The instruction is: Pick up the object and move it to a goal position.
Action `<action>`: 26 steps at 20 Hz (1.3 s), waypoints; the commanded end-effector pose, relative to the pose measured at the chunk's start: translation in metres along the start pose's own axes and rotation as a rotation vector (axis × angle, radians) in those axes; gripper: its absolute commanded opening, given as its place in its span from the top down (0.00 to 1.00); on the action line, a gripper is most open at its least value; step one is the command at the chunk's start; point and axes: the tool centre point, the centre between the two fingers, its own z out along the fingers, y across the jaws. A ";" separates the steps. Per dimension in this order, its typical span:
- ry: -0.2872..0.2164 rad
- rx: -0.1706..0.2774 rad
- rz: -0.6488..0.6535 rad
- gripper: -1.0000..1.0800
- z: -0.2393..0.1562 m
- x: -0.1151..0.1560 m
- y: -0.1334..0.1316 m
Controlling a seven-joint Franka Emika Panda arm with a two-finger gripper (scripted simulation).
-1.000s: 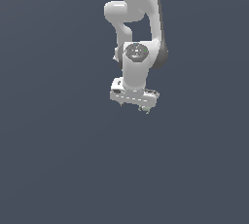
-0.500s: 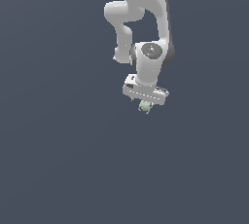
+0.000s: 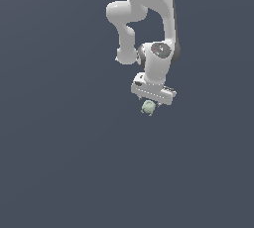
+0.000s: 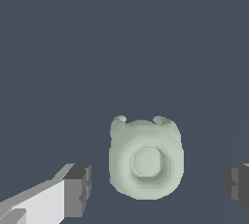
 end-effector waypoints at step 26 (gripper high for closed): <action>0.002 0.001 0.014 1.00 0.052 -0.006 -0.002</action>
